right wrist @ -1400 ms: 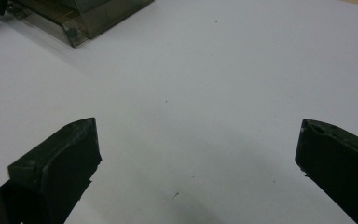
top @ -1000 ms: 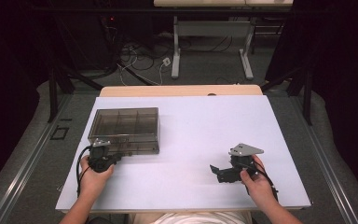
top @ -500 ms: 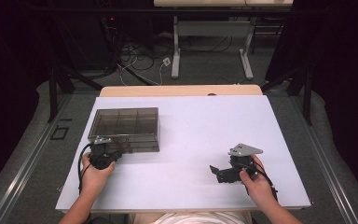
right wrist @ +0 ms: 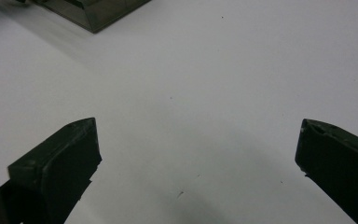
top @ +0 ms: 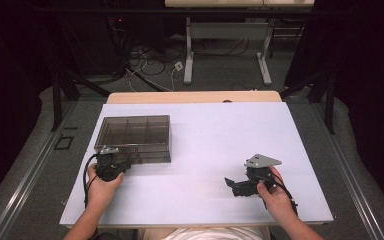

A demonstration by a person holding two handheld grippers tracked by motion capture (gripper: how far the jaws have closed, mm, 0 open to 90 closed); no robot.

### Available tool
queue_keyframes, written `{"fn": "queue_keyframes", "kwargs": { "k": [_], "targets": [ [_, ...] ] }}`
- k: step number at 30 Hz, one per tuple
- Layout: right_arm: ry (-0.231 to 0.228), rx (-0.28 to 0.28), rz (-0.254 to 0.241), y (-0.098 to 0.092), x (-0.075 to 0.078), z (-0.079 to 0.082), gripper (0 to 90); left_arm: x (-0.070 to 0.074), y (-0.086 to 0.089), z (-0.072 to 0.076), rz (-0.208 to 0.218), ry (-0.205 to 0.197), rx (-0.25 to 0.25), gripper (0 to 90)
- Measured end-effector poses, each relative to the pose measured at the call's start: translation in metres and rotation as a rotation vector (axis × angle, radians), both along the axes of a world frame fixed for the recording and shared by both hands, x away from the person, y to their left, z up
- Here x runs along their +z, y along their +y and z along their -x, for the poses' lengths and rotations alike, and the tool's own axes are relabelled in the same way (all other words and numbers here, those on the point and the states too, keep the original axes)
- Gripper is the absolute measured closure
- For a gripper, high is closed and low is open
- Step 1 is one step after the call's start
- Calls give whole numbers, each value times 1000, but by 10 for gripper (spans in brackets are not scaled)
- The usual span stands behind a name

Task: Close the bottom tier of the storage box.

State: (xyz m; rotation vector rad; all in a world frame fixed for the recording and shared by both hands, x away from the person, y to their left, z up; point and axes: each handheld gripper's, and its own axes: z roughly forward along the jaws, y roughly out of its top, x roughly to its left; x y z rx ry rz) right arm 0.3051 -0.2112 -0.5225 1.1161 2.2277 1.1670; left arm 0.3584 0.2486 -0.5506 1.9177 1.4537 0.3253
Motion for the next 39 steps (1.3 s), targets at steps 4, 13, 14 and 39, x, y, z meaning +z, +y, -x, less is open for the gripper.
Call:
{"fn": "queue_keyframes", "kwargs": {
  "k": [4,13,14,39],
  "targets": [
    [-3,-2,-2,0,0,0,0,2,1,2,21,-18,2,838],
    [-6,-1,-1,-1,0,0,0,10,-1,9,52,-56,-18,746],
    [-6,-2,-1,-1,0,0,0,11,-1,10,57,-60,-17,732],
    [-12,-2,-3,-3,1,0,0,39,-26,36,104,-187,-107,409]
  ]
}}
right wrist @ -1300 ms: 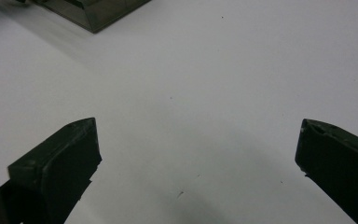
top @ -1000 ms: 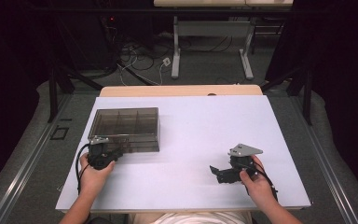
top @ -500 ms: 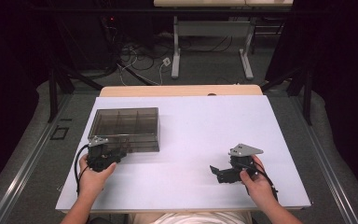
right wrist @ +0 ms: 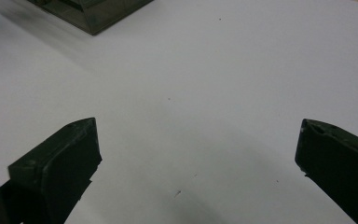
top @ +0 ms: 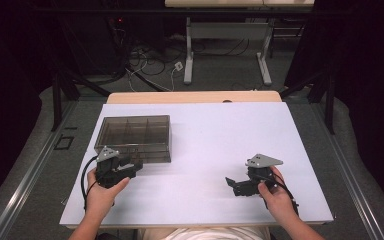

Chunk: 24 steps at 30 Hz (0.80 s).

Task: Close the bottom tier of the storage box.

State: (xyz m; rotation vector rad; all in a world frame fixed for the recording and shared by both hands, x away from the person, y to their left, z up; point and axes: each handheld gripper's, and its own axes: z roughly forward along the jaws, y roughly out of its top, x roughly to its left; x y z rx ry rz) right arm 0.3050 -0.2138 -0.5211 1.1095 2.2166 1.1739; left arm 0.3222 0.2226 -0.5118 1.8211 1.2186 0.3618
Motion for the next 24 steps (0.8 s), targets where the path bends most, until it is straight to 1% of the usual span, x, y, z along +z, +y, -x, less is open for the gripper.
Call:
{"fn": "queue_keyframes", "kwargs": {
  "k": [5,8,9,10,12,15,17,18,21,22,23,24],
  "targets": [
    [-2,-5,2,-1,0,0,0,5,-12,5,8,-36,-37,345],
    [-2,-3,4,-1,0,0,0,8,-20,8,17,-38,-65,336],
    [-3,2,3,-1,0,0,0,8,-23,9,35,-35,-70,338],
    [1,-4,1,0,0,0,0,9,-26,10,41,-34,-79,341],
    [1,-1,2,0,0,1,0,10,-31,13,36,-43,-87,336],
    [4,1,3,-1,0,1,0,12,-38,15,45,-51,-111,324],
    [-2,-3,2,-1,0,1,0,12,-42,16,50,-54,-123,258],
    [-2,-3,1,-1,0,1,0,12,-44,17,50,-58,-129,241],
    [2,-2,4,-1,1,2,0,12,-48,19,40,-77,-138,153],
    [-3,-5,1,-1,1,2,0,12,-48,19,36,-85,-142,148],
    [-5,-4,2,-1,1,2,0,12,-49,19,49,-92,-144,128],
    [-8,-3,2,-2,1,1,0,13,-48,19,52,-96,-150,87]
  ]
}}
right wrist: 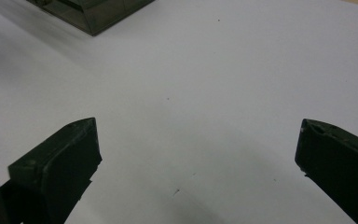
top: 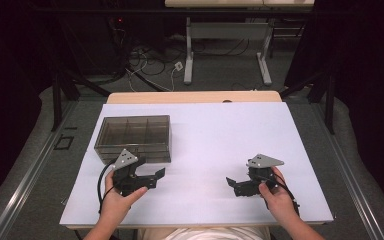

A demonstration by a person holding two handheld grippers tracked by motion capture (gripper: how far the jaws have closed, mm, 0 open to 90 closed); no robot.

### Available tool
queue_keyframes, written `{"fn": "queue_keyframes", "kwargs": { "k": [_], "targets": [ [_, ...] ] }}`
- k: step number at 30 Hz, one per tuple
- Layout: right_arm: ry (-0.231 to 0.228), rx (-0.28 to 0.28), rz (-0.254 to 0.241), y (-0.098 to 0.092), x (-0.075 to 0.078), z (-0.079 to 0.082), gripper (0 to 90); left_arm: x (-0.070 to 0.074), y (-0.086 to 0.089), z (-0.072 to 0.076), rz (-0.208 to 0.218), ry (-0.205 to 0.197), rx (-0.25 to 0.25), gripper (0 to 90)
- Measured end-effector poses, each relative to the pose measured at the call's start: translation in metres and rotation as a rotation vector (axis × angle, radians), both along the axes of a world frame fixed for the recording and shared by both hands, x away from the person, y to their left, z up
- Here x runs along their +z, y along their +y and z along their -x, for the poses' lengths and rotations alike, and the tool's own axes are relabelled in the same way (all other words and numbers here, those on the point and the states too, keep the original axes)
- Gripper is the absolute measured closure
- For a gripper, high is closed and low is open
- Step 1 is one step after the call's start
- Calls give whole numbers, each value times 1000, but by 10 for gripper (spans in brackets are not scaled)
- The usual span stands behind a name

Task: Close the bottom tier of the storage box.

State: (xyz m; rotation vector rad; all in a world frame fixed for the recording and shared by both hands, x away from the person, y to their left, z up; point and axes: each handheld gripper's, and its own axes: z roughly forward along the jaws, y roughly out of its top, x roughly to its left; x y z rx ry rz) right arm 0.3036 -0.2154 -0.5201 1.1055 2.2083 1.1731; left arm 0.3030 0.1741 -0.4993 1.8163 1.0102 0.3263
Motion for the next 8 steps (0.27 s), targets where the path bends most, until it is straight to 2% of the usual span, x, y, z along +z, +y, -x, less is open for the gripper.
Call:
{"fn": "queue_keyframes", "kwargs": {
  "k": [1,4,8],
  "targets": [
    [-4,3,-3,0,0,0,0,0,0,0,10,-2,-6,44],
    [0,0,-7,-1,0,0,0,1,0,1,15,-16,-17,10],
    [0,-1,-7,-1,0,0,0,1,0,3,18,-26,-30,5]
  ]
}}
